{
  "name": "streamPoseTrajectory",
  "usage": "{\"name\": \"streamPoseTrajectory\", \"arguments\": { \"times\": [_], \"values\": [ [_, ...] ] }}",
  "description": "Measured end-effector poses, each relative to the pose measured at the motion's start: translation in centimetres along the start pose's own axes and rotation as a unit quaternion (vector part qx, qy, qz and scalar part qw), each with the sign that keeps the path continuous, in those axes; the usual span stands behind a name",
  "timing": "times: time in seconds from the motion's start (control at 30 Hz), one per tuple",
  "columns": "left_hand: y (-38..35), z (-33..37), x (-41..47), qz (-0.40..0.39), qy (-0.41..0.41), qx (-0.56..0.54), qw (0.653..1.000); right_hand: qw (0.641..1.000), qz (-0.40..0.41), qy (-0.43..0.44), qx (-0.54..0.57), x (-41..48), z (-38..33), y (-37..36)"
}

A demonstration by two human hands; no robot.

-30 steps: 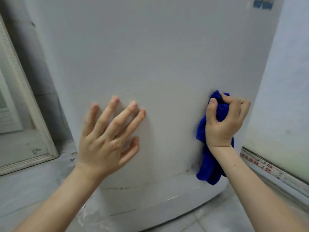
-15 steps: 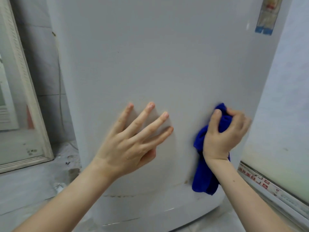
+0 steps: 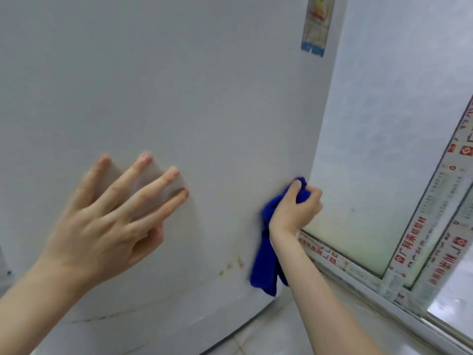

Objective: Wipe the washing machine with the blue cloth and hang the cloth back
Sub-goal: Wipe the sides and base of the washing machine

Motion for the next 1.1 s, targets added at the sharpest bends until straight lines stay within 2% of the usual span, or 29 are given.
{"name": "streamPoseTrajectory", "arguments": {
  "times": [0.1,0.17,0.2,0.23,0.3,0.37,0.43,0.5,0.57,0.67,0.73,0.87,1.0,1.1],
  "values": [
    [-0.5,-0.1,-0.1,-0.01,0.001,-0.017,1.0,0.983,-0.026,0.178,0.046,-0.7,-5.3,-1.3],
    [-0.6,-0.1,-0.1,-0.013,0.0,-0.025,1.0,0.975,-0.022,0.216,0.047,-0.9,-5.0,-1.5],
    [-0.6,0.0,-0.1,-0.011,-0.001,-0.028,1.0,0.979,-0.013,0.201,0.04,-0.6,-3.6,-1.3],
    [-0.6,-0.1,-0.2,-0.009,-0.001,-0.027,1.0,0.987,-0.004,0.159,0.029,-0.1,-1.4,-0.8],
    [-0.6,-0.2,-0.3,-0.01,0.002,-0.023,1.0,1.0,0.004,0.003,-0.015,0.2,5.3,1.1],
    [-0.5,-0.1,-0.2,-0.006,0.0,-0.024,1.0,0.986,0.003,-0.149,-0.069,-2.0,12.1,4.0],
    [-0.5,-0.1,-0.2,-0.006,0.001,-0.031,1.0,0.972,-0.002,-0.21,-0.101,-5.4,14.4,5.5],
    [-0.8,-0.2,-0.4,-0.018,0.005,-0.047,0.999,0.983,0.02,-0.167,-0.075,-6.2,11.6,4.4],
    [-0.8,-0.1,-0.4,-0.024,0.006,-0.06,0.998,0.998,0.037,-0.045,-0.031,-4.9,5.8,2.5],
    [-0.7,0.0,-0.3,-0.014,0.0,-0.048,0.999,0.994,0.03,0.101,0.014,-4.2,-0.6,0.4],
    [-0.6,0.0,-0.2,-0.008,-0.001,-0.051,0.999,0.99,0.02,0.138,0.03,-4.4,-1.3,0.1],
    [-0.4,0.2,-0.3,-0.003,-0.003,-0.053,0.999,0.992,0.009,0.124,0.038,-4.2,0.8,0.2],
    [0.1,0.5,-0.1,0.008,-0.013,-0.024,1.0,0.993,-0.004,0.119,-0.019,-4.3,2.4,0.7],
    [0.5,0.5,0.0,0.008,-0.01,-0.011,1.0,0.998,-0.017,0.017,-0.063,-5.5,6.8,2.9]
  ]
}}
Point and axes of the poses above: each hand's wrist, its own x-axis towards the middle knuckle, its own y-axis out of the back of the hand, z = x × y, the point moved 6 cm from there along x, towards the middle knuckle, and after that the axes turned 3 degrees about -x, right-handed, at the moved point
